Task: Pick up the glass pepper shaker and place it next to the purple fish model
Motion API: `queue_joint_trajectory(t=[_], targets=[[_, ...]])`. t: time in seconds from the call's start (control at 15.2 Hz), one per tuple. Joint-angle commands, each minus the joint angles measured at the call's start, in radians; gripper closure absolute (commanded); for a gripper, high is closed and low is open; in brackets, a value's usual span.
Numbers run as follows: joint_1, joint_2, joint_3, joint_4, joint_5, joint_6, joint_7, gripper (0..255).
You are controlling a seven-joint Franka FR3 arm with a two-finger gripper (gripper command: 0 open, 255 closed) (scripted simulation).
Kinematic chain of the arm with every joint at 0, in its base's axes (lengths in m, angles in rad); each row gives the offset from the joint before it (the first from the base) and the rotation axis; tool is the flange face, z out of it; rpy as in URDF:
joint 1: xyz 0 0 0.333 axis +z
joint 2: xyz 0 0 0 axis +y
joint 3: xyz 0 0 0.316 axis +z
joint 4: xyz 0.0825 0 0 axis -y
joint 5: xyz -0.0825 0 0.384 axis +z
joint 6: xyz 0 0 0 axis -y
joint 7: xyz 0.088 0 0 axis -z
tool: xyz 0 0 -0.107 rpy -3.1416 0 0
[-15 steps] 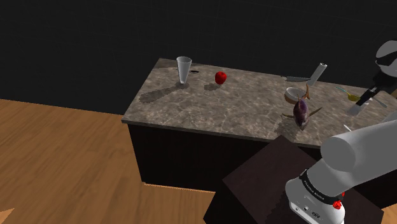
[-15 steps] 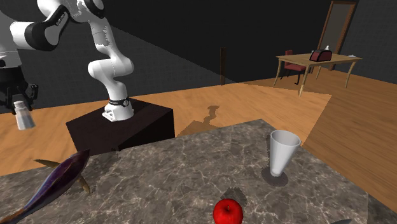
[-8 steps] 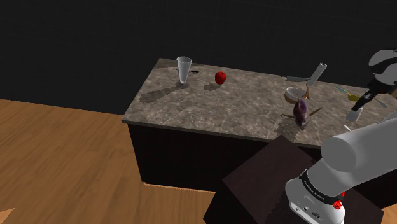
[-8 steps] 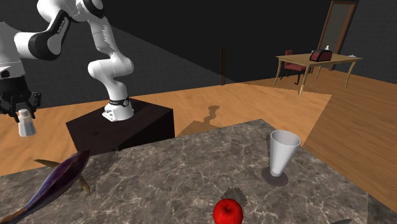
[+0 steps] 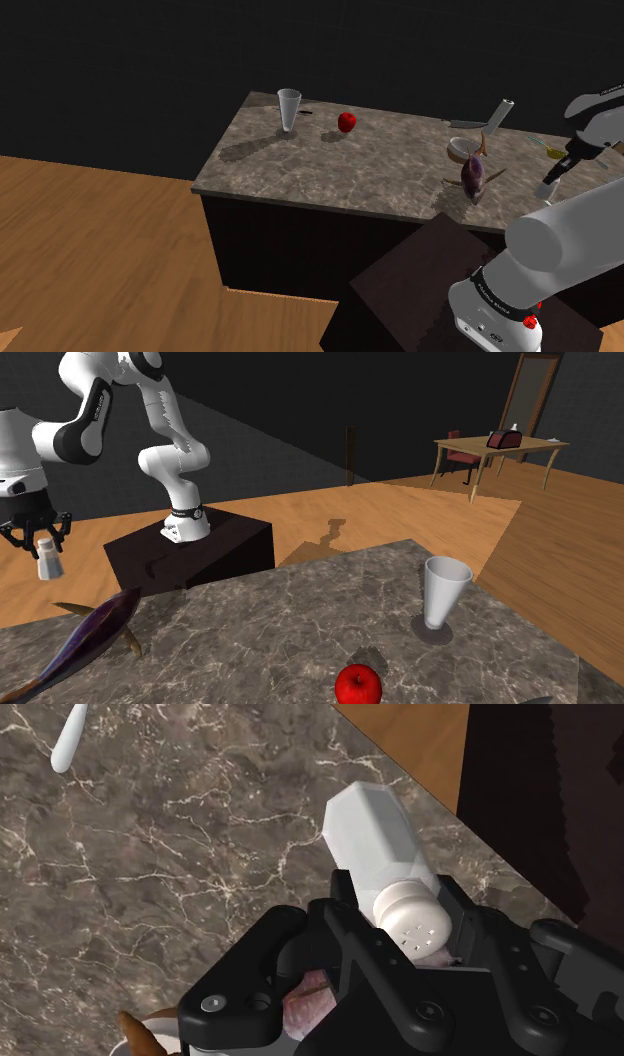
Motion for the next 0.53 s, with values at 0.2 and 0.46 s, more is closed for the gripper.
queue_joint_trajectory(t=[0.2, 0.46], targets=[[0.033, 0.072, -0.045, -0.027, 0.062, 0.083, -0.047, 255], [0.066, 0.143, -0.080, -0.046, 0.144, 0.151, -0.106, 255]])
